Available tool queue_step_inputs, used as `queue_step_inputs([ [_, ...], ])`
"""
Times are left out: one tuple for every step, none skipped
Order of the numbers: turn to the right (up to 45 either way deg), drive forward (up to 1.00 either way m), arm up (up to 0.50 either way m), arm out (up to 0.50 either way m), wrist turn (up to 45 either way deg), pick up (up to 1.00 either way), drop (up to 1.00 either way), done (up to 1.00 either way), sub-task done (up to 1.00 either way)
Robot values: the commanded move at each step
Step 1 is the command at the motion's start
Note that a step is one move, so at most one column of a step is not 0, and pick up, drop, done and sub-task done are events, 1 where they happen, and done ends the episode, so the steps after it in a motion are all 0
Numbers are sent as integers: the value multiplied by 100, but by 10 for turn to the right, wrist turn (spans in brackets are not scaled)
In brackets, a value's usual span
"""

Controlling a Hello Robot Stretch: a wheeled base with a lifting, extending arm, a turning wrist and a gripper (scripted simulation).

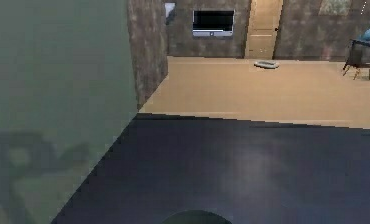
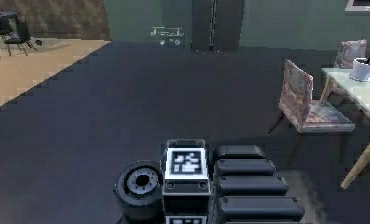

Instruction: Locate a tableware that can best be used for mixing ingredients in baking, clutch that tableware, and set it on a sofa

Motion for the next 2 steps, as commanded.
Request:
queue_step_inputs([
  [0,100,0,0,0,0,0,0,0],
  [0,100,0,0,0,0,0,0,0],
])
